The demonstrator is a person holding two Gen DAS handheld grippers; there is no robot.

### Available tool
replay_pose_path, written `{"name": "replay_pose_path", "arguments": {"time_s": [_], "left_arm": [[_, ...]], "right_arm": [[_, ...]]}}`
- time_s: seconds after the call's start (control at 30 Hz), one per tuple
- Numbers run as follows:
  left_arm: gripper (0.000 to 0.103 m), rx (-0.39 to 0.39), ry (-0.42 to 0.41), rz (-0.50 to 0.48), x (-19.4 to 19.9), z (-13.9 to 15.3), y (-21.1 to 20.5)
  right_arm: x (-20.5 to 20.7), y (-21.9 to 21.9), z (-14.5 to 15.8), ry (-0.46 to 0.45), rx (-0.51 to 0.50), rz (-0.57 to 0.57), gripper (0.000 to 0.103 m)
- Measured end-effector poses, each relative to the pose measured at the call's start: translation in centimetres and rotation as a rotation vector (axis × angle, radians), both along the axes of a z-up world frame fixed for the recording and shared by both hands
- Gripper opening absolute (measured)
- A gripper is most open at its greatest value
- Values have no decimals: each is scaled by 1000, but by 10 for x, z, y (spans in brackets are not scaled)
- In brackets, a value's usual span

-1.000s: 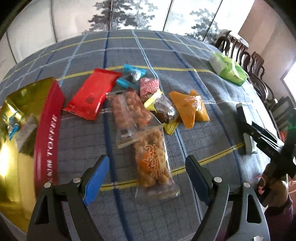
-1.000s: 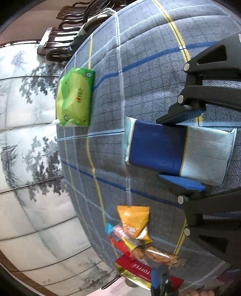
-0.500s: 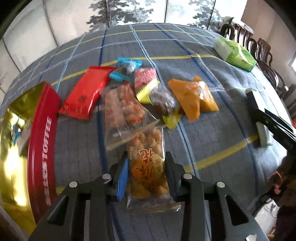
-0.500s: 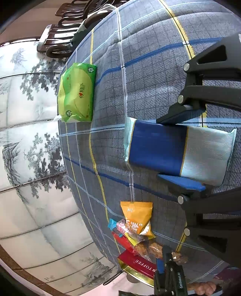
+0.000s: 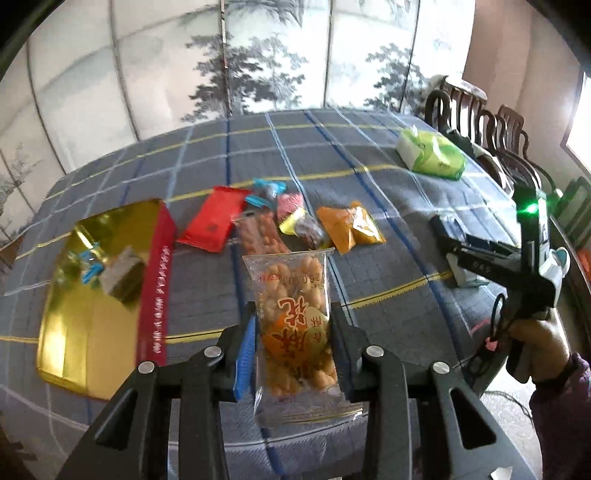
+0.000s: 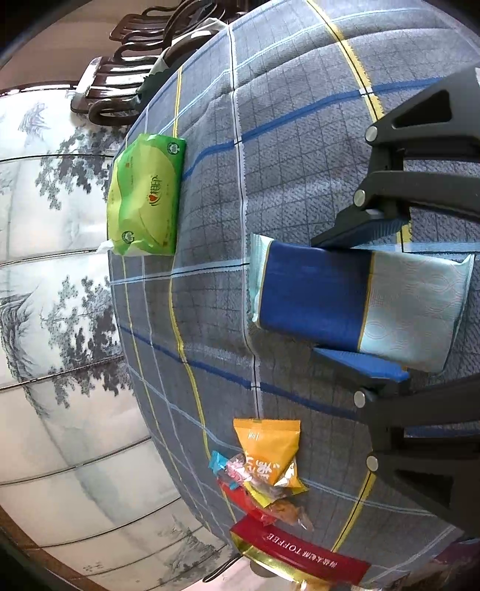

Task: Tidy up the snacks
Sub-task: 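Grasp the clear peanut snack bag with the left tool while the right tool holds the navy packet, then carry the peanut bag into the gold tin and open the left tool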

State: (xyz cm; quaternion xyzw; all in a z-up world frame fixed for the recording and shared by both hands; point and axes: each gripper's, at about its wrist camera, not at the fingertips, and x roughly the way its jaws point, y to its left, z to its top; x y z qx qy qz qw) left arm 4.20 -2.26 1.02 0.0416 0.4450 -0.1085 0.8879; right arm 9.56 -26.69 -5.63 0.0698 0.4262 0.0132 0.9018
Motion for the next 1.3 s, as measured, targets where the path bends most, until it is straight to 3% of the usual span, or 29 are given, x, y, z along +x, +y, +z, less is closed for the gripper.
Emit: {"name": "replay_pose_path", "arguments": {"time_s": [0.63, 1.3], "left_arm": [[33, -25, -20, 144, -15, 8, 66], [33, -1, -9, 226, -13, 0, 99]], "right_arm": [[1, 10, -2, 12, -84, 0, 53], [0, 12, -2, 13, -103, 1, 53]]}}
